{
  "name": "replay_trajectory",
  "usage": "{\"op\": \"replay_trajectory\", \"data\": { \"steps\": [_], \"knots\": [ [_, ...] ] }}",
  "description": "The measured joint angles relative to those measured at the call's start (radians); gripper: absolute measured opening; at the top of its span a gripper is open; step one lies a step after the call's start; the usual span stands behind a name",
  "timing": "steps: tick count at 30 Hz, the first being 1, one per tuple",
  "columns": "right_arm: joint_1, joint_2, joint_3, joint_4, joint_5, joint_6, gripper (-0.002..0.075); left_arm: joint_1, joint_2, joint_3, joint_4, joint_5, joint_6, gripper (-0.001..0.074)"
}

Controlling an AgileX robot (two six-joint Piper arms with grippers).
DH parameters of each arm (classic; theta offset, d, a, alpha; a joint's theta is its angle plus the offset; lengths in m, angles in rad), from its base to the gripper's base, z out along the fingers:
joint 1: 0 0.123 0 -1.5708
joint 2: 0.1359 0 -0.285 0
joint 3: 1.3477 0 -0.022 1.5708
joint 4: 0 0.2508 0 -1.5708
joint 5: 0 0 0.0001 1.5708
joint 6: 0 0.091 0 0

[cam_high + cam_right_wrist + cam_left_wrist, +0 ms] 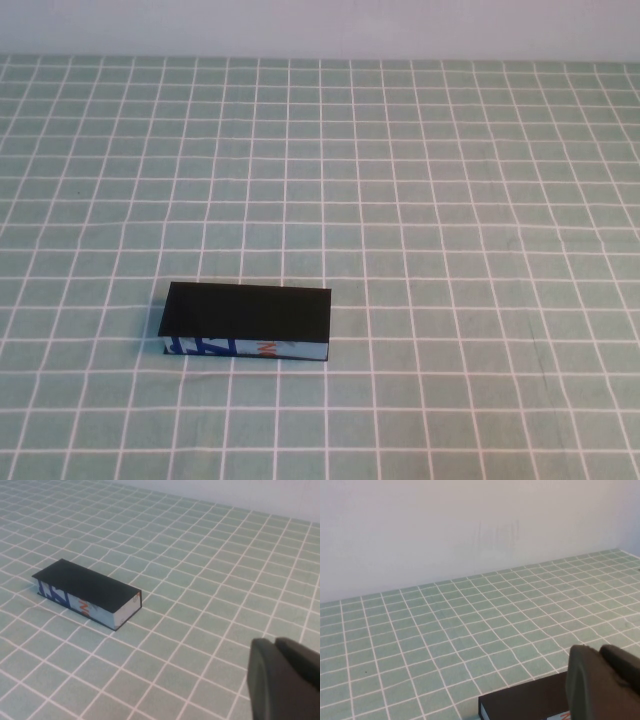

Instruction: Return glasses to glasses case

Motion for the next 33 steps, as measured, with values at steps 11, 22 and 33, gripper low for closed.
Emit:
{"op": "replay_trajectory", "data": {
  "steps": [11,22,33],
  "knots": [
    [0.000,0.000,0.002,0.000,0.030,0.000,-0.0014,0.000,0.000,0.000,0.000,0.000,0.000,0.0001],
    [0.000,0.000,0.002,-0.002,0.030,0.000,-0.0014,0.000,0.000,0.053,0.007,-0.037,-0.001,0.0001],
    [0.000,0.000,0.002,-0.002,0.034,0.000,-0.0014,0.106,0.000,0.343,0.073,-0.504,-0.013,0.0002]
  ]
}}
